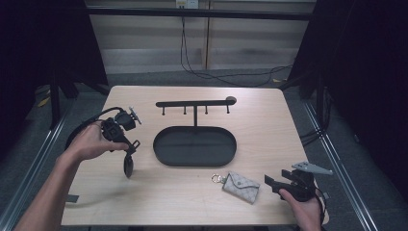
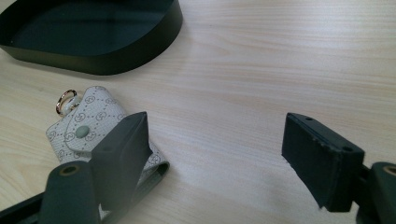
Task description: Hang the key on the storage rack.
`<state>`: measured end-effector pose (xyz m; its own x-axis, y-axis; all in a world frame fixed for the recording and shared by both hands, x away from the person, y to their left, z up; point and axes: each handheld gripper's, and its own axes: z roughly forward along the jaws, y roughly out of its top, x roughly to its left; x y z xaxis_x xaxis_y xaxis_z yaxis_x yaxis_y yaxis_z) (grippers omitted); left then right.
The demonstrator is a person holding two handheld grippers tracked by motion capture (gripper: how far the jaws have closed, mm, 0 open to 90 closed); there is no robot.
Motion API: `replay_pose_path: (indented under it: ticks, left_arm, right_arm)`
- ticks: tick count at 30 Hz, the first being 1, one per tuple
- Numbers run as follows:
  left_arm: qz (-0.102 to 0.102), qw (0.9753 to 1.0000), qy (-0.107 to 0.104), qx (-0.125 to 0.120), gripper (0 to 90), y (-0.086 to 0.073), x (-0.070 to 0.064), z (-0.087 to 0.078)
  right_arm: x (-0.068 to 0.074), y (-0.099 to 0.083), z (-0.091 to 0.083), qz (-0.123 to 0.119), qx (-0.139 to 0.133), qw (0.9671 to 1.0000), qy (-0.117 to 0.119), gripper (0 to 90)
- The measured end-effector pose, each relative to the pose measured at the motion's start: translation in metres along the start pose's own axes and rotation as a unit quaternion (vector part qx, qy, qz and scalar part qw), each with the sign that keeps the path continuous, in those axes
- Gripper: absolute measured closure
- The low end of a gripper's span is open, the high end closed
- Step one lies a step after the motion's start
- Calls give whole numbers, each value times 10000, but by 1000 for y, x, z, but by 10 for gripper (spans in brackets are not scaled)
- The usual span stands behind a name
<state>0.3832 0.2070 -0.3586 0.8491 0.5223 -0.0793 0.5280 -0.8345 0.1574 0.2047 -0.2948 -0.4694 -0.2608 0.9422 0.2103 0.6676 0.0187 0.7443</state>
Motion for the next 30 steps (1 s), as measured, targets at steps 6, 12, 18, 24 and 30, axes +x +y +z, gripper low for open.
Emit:
replay_pose_path:
  ticks: [6,12,18,24,30]
  left_arm:
    - [27,10000,84,11,709,3,-2,-10]
    - [37,9999,118,39,709,6,-5,-16]
    - [-86,9999,76,122,710,11,-4,-24]
    - [-26,9999,60,82,710,16,-6,-33]
    - [69,9998,182,-28,710,21,-9,-41]
  right_arm:
    - [0,0,0,-2,3,10000,-6,231]
    - [0,0,0,-4,10,10000,-7,230]
    - [0,0,1,0,20,10000,-10,229]
    - [0,0,1,4,30,10000,-4,229]
    - [-1,0,1,17,32,10000,-7,228]
